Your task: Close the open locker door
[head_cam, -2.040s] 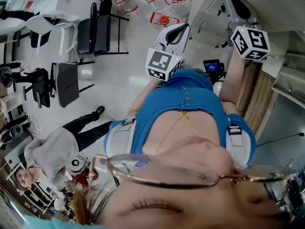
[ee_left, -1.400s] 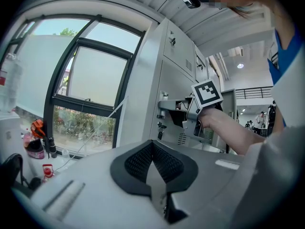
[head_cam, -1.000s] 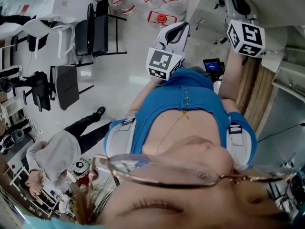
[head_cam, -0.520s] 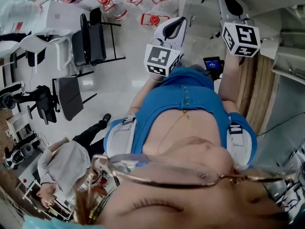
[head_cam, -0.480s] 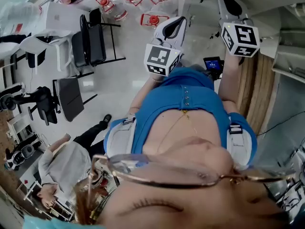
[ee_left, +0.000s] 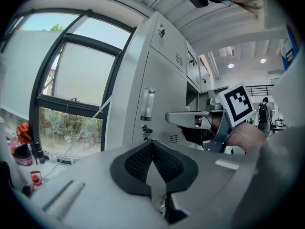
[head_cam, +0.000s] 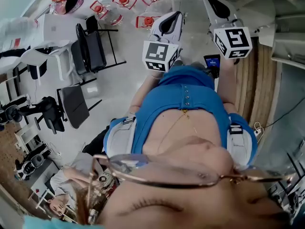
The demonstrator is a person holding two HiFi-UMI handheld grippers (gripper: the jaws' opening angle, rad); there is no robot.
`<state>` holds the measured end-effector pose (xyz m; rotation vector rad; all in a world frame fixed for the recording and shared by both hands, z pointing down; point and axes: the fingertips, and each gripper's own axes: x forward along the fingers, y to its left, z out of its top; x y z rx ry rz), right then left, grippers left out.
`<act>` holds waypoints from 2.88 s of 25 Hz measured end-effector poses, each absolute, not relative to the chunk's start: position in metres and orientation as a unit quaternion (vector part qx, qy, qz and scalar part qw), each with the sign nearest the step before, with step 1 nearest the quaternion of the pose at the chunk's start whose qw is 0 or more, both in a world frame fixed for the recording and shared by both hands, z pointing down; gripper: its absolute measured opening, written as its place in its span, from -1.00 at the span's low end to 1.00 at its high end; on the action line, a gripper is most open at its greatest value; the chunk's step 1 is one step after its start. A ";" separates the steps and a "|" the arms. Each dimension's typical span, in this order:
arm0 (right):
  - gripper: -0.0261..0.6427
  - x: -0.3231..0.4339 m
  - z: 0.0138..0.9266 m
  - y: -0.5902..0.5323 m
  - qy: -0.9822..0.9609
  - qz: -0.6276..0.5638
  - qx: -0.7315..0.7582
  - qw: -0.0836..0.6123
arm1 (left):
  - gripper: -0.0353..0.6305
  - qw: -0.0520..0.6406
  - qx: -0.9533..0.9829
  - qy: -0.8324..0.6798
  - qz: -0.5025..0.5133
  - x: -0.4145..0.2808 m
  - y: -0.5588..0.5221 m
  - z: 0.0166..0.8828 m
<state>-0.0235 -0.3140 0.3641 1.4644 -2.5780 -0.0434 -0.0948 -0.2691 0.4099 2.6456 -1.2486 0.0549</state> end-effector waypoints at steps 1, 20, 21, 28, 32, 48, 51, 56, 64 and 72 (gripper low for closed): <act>-0.91 -0.023 0.366 -0.311 -0.867 -0.014 0.490 0.088 | -0.89 0.108 0.899 -0.425 0.020 -0.093 -0.270 0.411; -0.91 -0.004 0.408 -0.264 -0.889 0.032 0.450 0.081 | -0.92 0.105 0.894 -0.433 0.038 -0.045 -0.270 0.412; -0.91 0.000 0.408 -0.263 -0.887 0.033 0.453 0.080 | -0.92 0.104 0.894 -0.433 0.038 -0.040 -0.269 0.411; -0.91 0.030 0.400 -0.252 -0.882 0.020 0.466 0.075 | -0.91 0.094 0.894 -0.436 0.035 -0.004 -0.261 0.405; -0.91 0.044 0.398 -0.247 -0.885 0.020 0.460 0.073 | -0.91 0.081 0.895 -0.437 0.037 0.013 -0.254 0.403; -0.91 0.071 0.395 -0.223 -0.894 0.023 0.440 0.080 | -0.90 0.075 0.895 -0.439 0.043 0.048 -0.227 0.397; -0.91 0.075 0.397 -0.222 -0.894 0.022 0.439 0.082 | -0.90 0.075 0.894 -0.439 0.042 0.050 -0.227 0.397; -0.91 0.080 0.395 -0.215 -0.895 0.027 0.437 0.084 | -0.90 0.075 0.895 -0.438 0.045 0.056 -0.222 0.396; -0.91 0.086 0.397 -0.208 -0.896 0.033 0.435 0.089 | -0.90 0.072 0.897 -0.434 0.047 0.065 -0.220 0.394; -0.91 0.100 0.405 -0.201 -0.894 0.036 0.438 0.090 | -0.90 0.068 0.900 -0.428 0.050 0.081 -0.213 0.400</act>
